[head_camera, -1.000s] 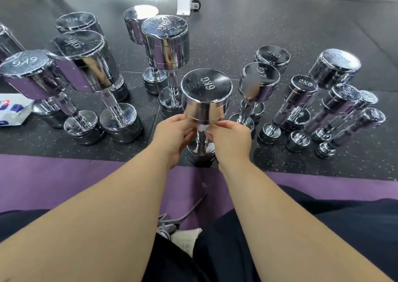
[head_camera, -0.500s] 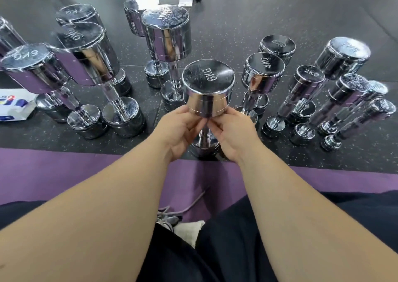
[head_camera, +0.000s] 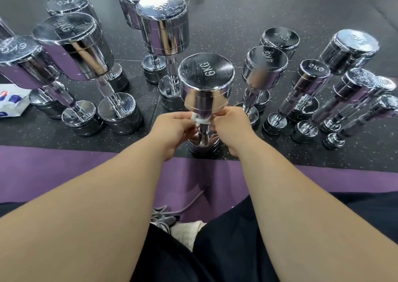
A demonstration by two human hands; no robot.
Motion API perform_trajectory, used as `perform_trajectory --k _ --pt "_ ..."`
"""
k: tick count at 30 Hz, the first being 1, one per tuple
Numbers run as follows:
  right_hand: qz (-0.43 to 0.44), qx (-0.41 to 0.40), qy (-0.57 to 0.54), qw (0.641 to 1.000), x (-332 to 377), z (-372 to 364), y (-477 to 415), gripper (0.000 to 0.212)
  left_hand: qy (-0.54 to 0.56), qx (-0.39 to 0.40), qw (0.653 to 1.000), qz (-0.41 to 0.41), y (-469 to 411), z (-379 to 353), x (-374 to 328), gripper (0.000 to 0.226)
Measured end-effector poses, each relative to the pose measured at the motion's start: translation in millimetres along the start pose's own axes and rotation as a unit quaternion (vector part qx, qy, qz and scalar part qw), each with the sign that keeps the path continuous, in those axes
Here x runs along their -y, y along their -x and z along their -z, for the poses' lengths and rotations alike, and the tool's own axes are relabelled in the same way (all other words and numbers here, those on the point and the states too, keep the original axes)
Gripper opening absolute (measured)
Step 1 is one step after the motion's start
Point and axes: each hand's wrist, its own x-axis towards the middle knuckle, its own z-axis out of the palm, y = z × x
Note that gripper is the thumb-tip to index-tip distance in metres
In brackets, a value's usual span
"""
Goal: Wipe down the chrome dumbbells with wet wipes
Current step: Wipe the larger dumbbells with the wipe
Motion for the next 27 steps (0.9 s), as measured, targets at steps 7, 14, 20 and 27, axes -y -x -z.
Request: perform_trajectory --k 7,14,20,27 --pt "0.008 0.009 -0.191 0.982 15.8 4.1 21.1 0.027 0.035 -0.014 0.999 -0.016 4.9 -6.8 -9.8 0.032" --pt "0.039 -0.025 0.009 0.999 0.8 2.4 7.7 0.022 -0.158 -0.02 0.987 -0.031 -3.6 -5.7 14.1 0.025" --pt "0.046 0.007 0.12 0.992 -15.9 -2.4 -3.9 0.013 -0.33 -0.054 0.941 -0.054 -15.9 -15.0 15.1 0.033" --pt "0.025 0.019 0.219 0.975 -15.5 -1.7 -0.2 0.016 -0.256 0.028 0.964 -0.068 0.1 -6.2 10.6 0.008"
